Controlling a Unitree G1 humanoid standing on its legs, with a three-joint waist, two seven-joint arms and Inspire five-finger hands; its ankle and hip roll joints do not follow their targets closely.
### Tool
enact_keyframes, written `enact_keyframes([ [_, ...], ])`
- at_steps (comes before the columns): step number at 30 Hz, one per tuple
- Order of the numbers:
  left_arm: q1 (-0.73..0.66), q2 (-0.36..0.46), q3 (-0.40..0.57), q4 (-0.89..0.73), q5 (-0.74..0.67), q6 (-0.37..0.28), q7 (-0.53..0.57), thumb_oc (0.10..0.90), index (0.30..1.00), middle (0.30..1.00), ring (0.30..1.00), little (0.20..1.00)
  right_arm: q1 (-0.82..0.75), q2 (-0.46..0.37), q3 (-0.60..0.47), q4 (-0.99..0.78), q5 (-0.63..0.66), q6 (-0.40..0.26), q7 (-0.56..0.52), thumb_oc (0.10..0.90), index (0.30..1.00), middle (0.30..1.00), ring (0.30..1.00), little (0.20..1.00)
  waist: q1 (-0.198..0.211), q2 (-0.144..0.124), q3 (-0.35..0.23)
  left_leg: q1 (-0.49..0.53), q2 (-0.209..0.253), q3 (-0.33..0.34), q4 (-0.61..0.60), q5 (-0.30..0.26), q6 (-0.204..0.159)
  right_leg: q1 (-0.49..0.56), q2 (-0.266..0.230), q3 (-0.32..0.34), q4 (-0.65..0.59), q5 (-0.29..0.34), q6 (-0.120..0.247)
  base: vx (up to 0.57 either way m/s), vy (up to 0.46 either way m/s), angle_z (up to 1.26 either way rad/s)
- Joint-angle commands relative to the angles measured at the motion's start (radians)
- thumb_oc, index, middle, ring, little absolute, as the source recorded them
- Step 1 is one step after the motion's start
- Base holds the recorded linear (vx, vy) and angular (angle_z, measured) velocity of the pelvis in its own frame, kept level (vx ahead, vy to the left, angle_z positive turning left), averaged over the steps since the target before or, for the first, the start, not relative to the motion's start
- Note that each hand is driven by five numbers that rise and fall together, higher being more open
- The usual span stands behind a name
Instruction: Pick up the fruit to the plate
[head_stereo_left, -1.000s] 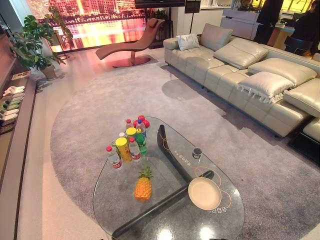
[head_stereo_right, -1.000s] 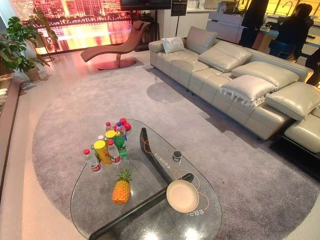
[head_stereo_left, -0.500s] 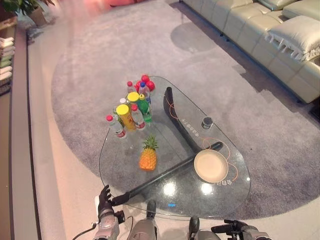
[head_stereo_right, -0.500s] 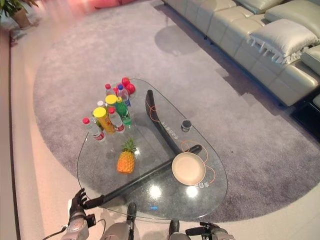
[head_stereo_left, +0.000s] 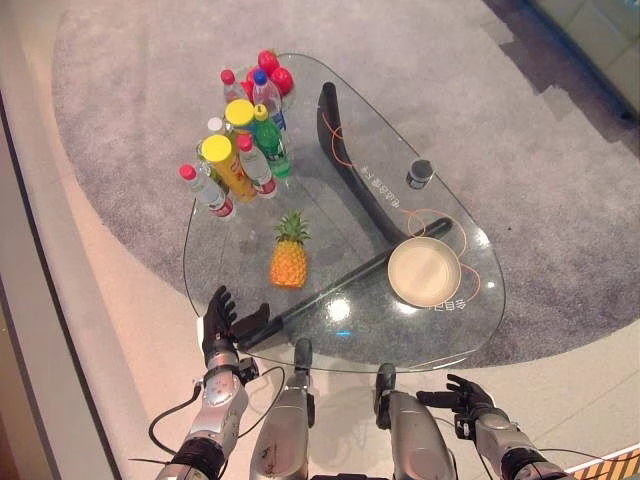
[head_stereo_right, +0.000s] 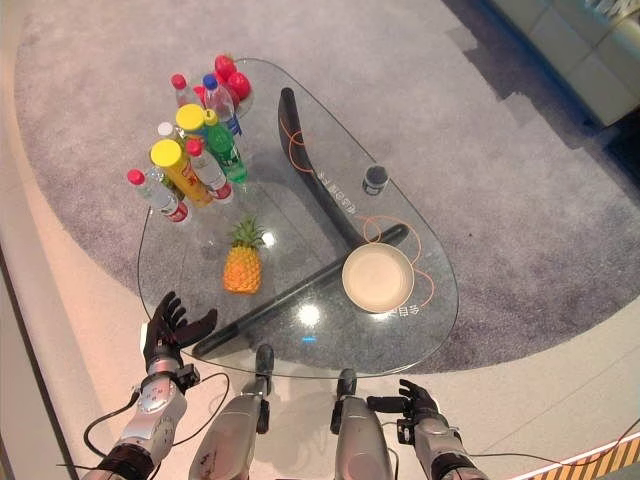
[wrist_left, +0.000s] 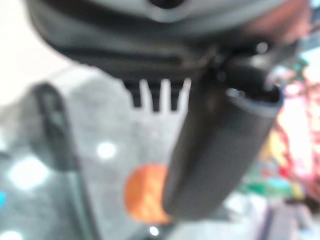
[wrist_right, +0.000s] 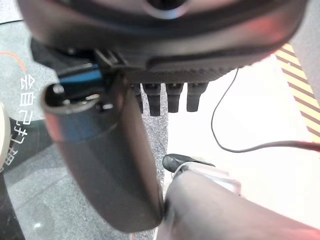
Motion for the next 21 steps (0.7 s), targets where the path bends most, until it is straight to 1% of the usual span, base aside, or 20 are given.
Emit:
enact_keyframes([
  [1,-0.041,0.038,0.032,-0.17,-0.006,-0.03,0.052,0.8,0.9,0.9,0.9,0.9,0.064,-0.029,0.086,-0.007,0.016,0.009,-0.02,0.8,0.9,0.9,0.9,0.9,-0.007,-0.032,0.019,-0.06,-0.043,0.006,0.214,-0.057,0.025,0.039,0.009,-0.032,-0.179,0.199,-0.019,0.0,0.0,0.0],
  [2,-0.044,0.047,0.033,-0.217,-0.006,-0.029,0.049,0.8,0.9,0.9,0.9,0.9,0.065,-0.032,0.087,-0.01,0.023,0.001,-0.026,0.8,0.9,0.9,0.9,0.9,-0.007,-0.031,0.03,-0.074,-0.04,0.007,0.23,-0.054,0.025,0.029,0.01,-0.032,-0.17,0.198,-0.021,0.0,0.0,0.0],
  [4,-0.047,0.051,0.036,-0.261,-0.007,-0.022,0.045,0.8,0.9,0.9,0.9,0.9,0.065,-0.033,0.088,-0.018,0.029,0.001,-0.032,0.8,0.9,0.9,0.9,0.9,-0.006,-0.03,0.039,-0.085,-0.041,0.007,0.242,-0.052,0.027,0.022,0.011,-0.031,-0.165,0.197,-0.023,0.0,0.0,0.0],
  [7,-0.05,0.067,0.041,-0.388,0.008,-0.032,0.031,0.8,0.9,0.9,0.9,0.9,0.072,-0.037,0.096,-0.029,0.039,-0.012,-0.041,0.8,0.9,0.9,0.9,0.9,-0.003,-0.03,0.039,-0.132,-0.041,0.011,0.264,-0.046,0.03,-0.02,0.012,-0.032,-0.156,0.198,-0.025,0.01,-0.003,0.0],
  [12,-0.06,0.083,0.044,-0.476,0.067,-0.03,0.038,0.8,0.9,0.9,0.9,0.9,0.079,-0.039,0.108,-0.044,0.053,-0.024,-0.049,0.8,0.9,0.9,0.9,0.9,-0.001,-0.032,0.039,-0.179,-0.041,0.013,0.284,-0.046,0.033,-0.063,0.01,-0.033,-0.149,0.203,-0.025,0.0,0.0,0.0],
  [17,-0.102,0.102,0.032,-0.49,0.09,-0.015,0.036,0.8,0.9,0.9,0.9,0.9,0.082,-0.043,0.125,-0.06,0.045,-0.026,-0.049,0.8,0.9,0.9,0.9,0.9,-0.008,-0.041,0.039,-0.23,-0.041,0.017,0.306,-0.055,0.038,-0.123,0.008,-0.024,-0.139,0.215,-0.019,0.0,0.0,0.0],
  [21,-0.147,0.111,0.021,-0.435,0.104,-0.009,0.055,0.8,0.9,0.9,0.9,0.9,0.081,-0.044,0.139,-0.072,0.06,-0.025,-0.05,0.8,0.9,0.9,0.9,0.9,-0.021,-0.057,0.039,-0.27,-0.039,0.025,0.321,-0.066,0.042,-0.171,0.01,-0.01,-0.128,0.223,-0.013,0.01,0.004,0.0],
])
